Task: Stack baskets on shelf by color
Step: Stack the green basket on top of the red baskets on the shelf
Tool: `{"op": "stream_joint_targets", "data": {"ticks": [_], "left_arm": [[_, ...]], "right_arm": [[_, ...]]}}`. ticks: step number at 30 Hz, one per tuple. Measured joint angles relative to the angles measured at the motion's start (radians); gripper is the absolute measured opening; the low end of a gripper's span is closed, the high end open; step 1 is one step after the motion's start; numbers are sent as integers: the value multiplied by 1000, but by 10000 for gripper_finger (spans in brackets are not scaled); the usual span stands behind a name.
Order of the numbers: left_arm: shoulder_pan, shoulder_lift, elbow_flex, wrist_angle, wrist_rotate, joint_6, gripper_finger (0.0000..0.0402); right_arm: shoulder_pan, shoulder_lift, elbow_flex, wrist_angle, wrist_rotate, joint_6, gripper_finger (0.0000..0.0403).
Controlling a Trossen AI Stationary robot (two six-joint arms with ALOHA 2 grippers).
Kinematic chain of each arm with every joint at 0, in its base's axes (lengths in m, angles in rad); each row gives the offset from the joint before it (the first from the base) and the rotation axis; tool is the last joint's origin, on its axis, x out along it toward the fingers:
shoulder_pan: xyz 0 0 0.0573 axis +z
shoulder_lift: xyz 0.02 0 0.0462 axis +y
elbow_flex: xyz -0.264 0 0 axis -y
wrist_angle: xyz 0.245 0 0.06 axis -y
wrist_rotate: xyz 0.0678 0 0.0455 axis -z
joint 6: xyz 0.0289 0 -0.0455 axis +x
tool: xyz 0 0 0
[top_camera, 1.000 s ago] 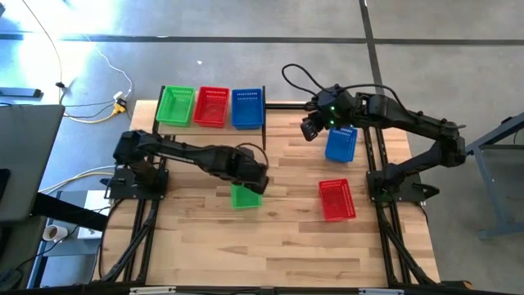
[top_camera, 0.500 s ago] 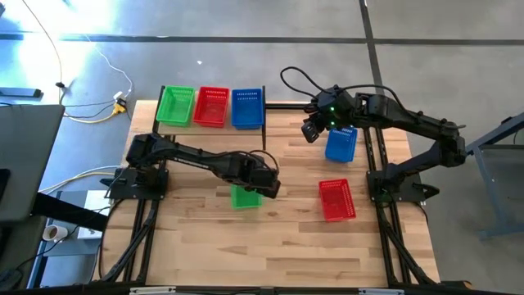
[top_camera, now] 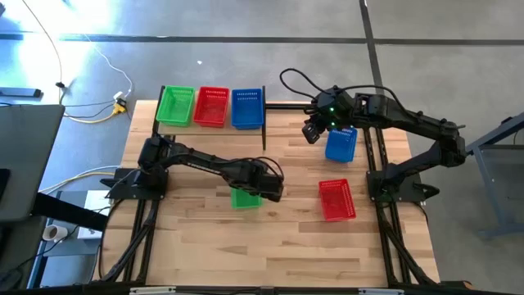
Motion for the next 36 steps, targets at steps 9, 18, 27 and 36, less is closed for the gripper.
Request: {"op": "stream_joint_targets", "data": {"ticks": [9,18,27,36], "left_arm": [[0,58,0,-7,15,5,131],[1,81,0,-9,64,60,106],[-2,79,0,-16,94,106,7],[-19,43,0,-19,132,133,2]], "right_arm": [[0,0,0,-2,0,0,110],[0,0,0,-3,0,0,110],[0,0,0,-2,0,-18,110],[0,0,0,-2,0,-34,110]]}}
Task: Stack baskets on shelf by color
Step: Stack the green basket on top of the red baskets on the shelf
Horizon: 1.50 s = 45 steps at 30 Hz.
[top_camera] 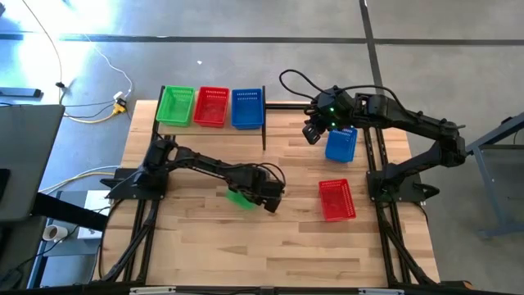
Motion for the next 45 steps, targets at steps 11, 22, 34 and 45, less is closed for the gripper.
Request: {"op": "stream_joint_targets", "data": {"ticks": [11,22,34,45], "left_arm": [[-50,-184,0,-55,-34,-3,1],[-124,-413,1,-209,-150,-92,0],[-82,-592,1,-397,-371,-91,0],[129,-705,94,-550,-472,127,0]], "right_arm": [[0,0,0,0,0,-4,110],[0,0,0,0,0,-26,110],[0,0,0,0,0,-48,110],[0,0,0,8,5,-48,110]]}}
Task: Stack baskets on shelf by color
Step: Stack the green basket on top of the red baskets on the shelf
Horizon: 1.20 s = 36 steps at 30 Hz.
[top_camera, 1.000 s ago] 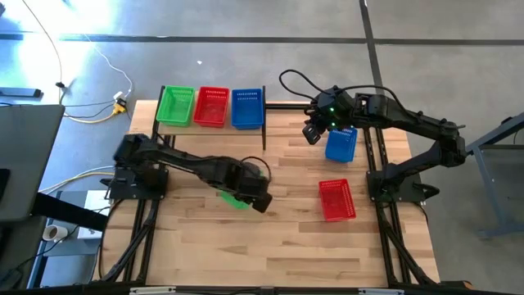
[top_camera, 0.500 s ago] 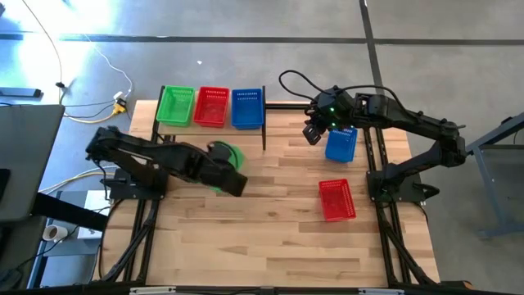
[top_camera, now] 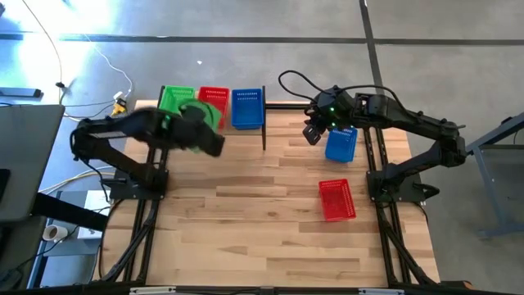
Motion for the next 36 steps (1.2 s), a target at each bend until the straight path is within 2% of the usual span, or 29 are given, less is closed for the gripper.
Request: {"op": "stream_joint_targets", "data": {"ticks": [9,15,20,26,36], "left_arm": [[311,-10,111,-56,-4,288,0],[512,-6,112,-60,74,427,0],[637,20,112,-76,139,480,0],[734,76,112,-84,231,528,0],[786,168,112,-84,321,529,0]], "right_arm": [[0,0,0,0,2,3,110],[0,0,0,0,2,3,110],[0,0,0,0,2,5,110],[0,0,0,0,3,25,110],[0,0,0,0,3,25,110]]}}
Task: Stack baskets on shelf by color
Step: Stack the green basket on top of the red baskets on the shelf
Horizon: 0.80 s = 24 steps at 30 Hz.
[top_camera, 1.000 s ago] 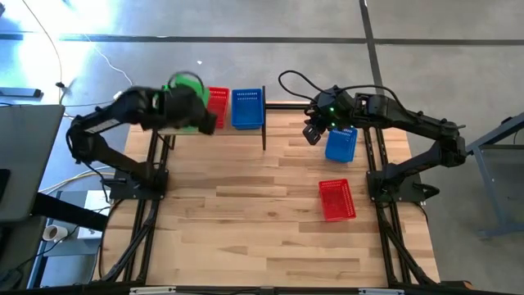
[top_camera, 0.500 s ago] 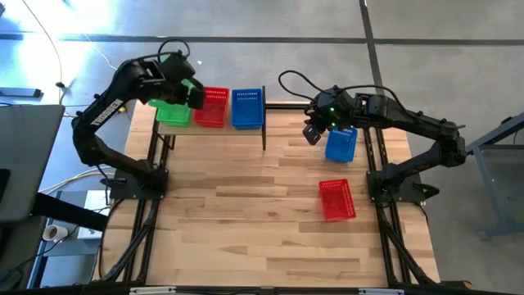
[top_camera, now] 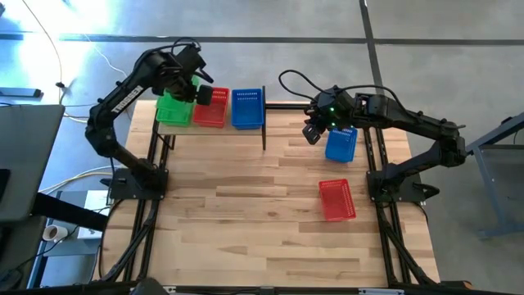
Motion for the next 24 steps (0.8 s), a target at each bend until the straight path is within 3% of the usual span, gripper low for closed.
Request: {"op": "stream_joint_targets", "data": {"ticks": [11,24], "left_arm": [[1,1,44,0,125,0,0],[9,1,95,0,-24,-52,0]], "right_arm": [[0,0,0,0,0,-1,110],[0,0,0,0,0,-3,110]]}}
